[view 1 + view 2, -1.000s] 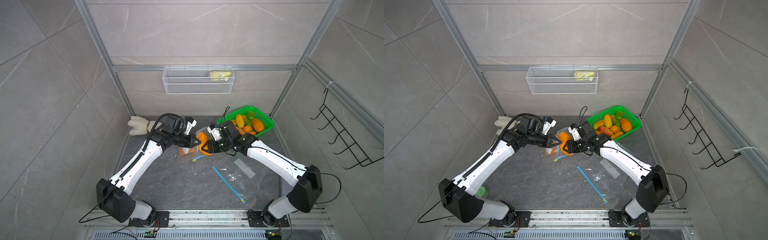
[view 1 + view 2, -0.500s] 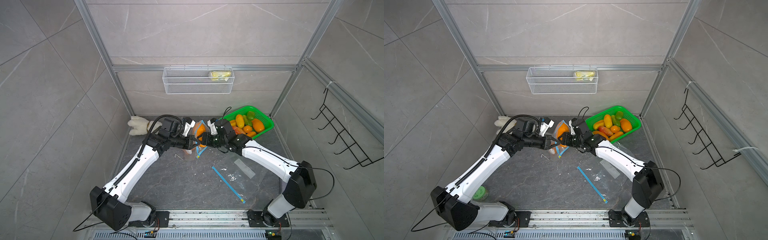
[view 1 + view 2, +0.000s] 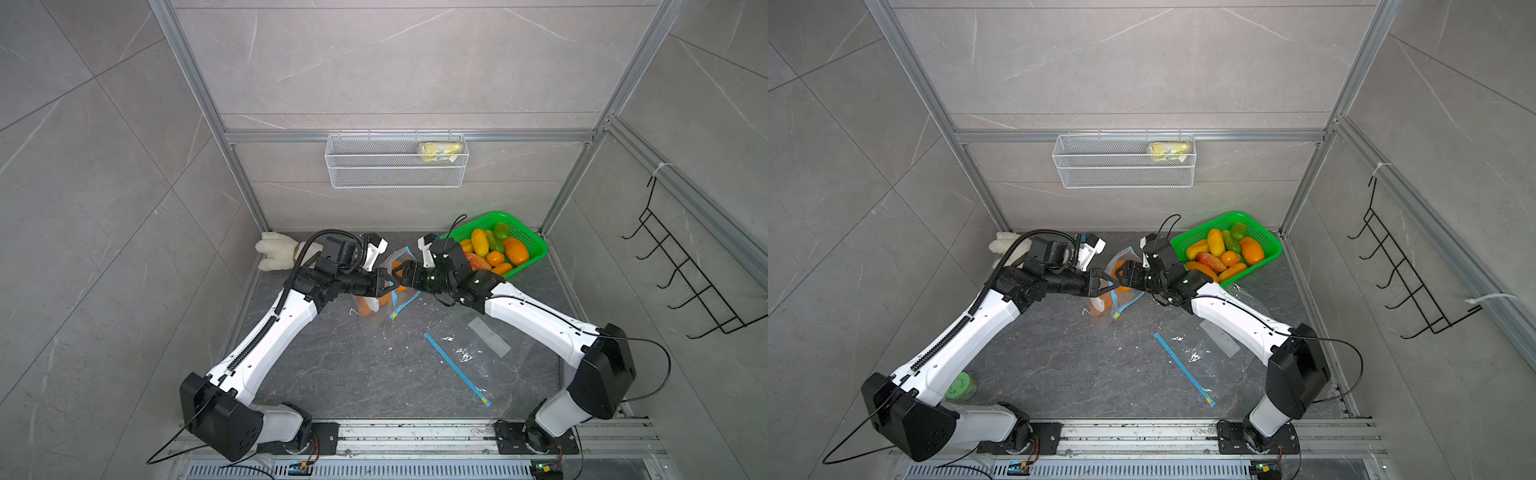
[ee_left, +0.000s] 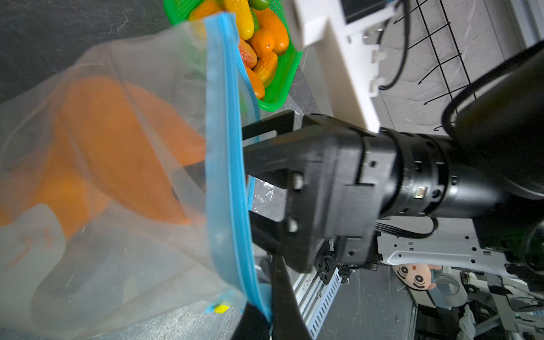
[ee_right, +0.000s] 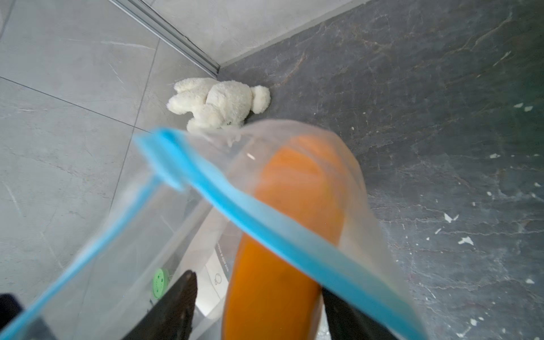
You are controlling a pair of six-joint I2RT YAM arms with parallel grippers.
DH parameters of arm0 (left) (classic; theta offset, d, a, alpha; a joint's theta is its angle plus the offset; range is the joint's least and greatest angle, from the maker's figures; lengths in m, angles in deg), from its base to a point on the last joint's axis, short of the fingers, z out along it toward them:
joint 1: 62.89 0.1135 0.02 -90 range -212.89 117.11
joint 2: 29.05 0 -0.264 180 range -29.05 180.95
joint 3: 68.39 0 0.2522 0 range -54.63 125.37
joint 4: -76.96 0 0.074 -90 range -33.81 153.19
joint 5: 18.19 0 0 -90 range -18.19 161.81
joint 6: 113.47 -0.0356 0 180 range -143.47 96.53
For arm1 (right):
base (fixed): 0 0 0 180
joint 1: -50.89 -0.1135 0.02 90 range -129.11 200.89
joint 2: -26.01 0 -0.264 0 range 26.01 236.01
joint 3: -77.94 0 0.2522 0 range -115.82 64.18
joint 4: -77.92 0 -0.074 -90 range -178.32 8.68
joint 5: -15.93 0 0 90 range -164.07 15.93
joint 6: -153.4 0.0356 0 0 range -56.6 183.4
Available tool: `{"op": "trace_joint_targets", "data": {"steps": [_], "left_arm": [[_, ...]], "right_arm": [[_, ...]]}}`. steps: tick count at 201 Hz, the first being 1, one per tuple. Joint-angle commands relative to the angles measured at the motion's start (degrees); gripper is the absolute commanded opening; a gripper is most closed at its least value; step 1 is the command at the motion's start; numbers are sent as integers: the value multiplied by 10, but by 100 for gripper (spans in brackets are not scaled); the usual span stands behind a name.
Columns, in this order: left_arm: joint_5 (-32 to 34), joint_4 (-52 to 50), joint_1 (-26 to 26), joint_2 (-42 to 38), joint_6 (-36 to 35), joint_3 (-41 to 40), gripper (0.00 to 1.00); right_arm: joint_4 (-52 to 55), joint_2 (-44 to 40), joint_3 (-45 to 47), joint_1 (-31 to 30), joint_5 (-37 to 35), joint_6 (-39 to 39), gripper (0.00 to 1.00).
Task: Place the mango in a zip-top bag and seal the zipper
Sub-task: Place the mango in the zipper food storage bag.
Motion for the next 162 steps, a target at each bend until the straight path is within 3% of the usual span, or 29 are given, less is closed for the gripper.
{"op": "trace_joint_targets", "data": {"steps": [1,74,105,162], "left_arm": [[-31,26,8,-4,22,30,3],[-10,28,43,17,75,46,2],[-22,49,49,17,92,55,2],[-28,95,49,-2,110,29,1]], "right_arm": [[21,-34,-19,-4,-18,-24,68],[154,-120,-50,-7,-92,-102,68],[190,-158,-25,-7,-138,-131,73],[93,-124,37,-7,-12,-104,74]]}}
